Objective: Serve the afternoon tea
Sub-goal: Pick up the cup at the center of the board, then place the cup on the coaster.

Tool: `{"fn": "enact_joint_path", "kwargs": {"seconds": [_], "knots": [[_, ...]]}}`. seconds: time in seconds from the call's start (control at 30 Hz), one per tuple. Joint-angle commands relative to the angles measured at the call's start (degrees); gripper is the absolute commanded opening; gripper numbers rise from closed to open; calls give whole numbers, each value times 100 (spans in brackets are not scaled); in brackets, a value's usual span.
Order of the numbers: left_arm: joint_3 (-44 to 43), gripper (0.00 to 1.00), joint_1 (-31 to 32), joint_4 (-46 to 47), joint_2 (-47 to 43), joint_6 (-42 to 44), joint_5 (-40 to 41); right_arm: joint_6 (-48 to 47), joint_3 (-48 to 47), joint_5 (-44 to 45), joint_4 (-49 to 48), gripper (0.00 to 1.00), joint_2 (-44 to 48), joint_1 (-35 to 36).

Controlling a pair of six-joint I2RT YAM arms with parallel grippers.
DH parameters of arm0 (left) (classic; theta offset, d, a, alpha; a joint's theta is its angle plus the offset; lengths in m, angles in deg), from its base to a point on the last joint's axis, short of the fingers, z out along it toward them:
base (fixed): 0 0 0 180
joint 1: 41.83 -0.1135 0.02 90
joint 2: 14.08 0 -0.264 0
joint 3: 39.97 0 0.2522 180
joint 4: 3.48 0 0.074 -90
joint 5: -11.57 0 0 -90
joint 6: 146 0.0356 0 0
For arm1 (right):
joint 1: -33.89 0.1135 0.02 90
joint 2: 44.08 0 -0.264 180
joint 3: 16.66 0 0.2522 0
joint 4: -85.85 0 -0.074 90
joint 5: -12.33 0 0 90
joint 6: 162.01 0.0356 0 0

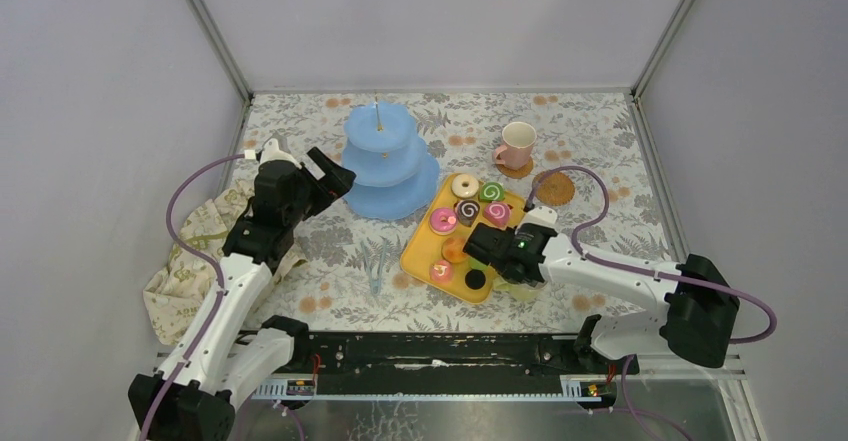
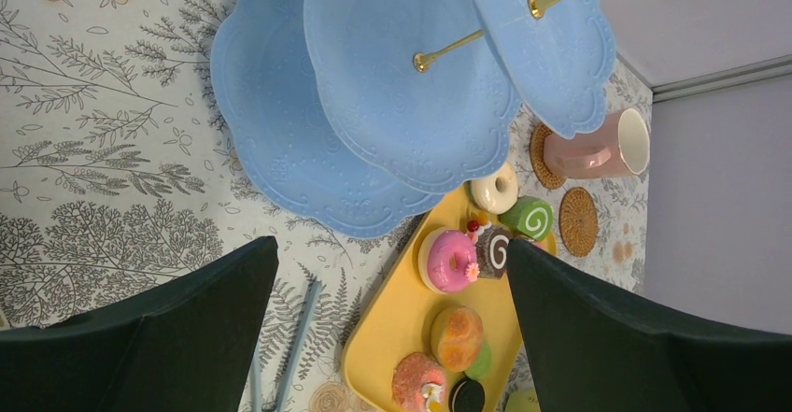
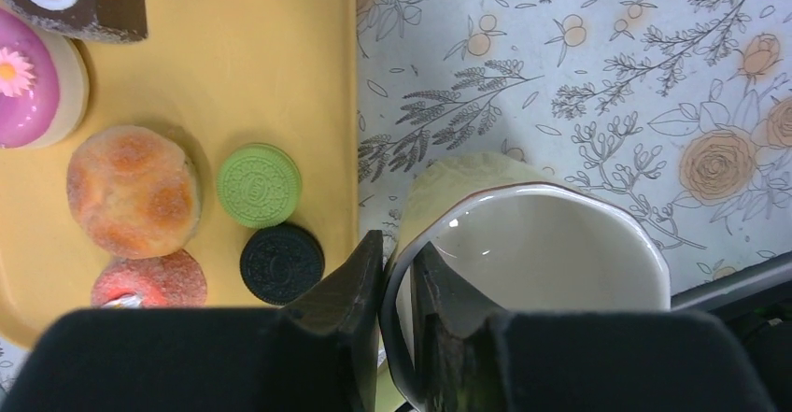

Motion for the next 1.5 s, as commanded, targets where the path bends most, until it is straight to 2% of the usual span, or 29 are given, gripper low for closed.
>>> {"fn": "enact_joint_path", "kwargs": {"seconds": [0.0, 0.27, 0.4, 0.73, 1.0, 1.2, 1.47], "knots": [[-19, 100, 32, 165, -179, 40, -15, 95, 32, 78, 559, 0, 235, 96], [49, 100, 30, 172, -231, 4, 26, -16, -922, 704, 1432, 0, 84, 234], [39, 100, 25, 169, -246, -17, 83, -317, -1254, 1013, 1421, 0, 151, 147], [-21, 99, 28, 187, -208, -13, 112, -2085, -1806, 972, 559, 0, 21, -1211], [7, 99, 35, 196, -203, 13, 156, -3445, -2320, 409, -380, 0, -418, -2668], [-36, 99, 33, 148, -237, 22, 220, -4030, -2878, 55, -796, 0, -1023, -3401], [-49, 99, 31, 85, -302, 39, 243, -4398, -3281, -439, -1183, 0, -1721, -3994]]}}
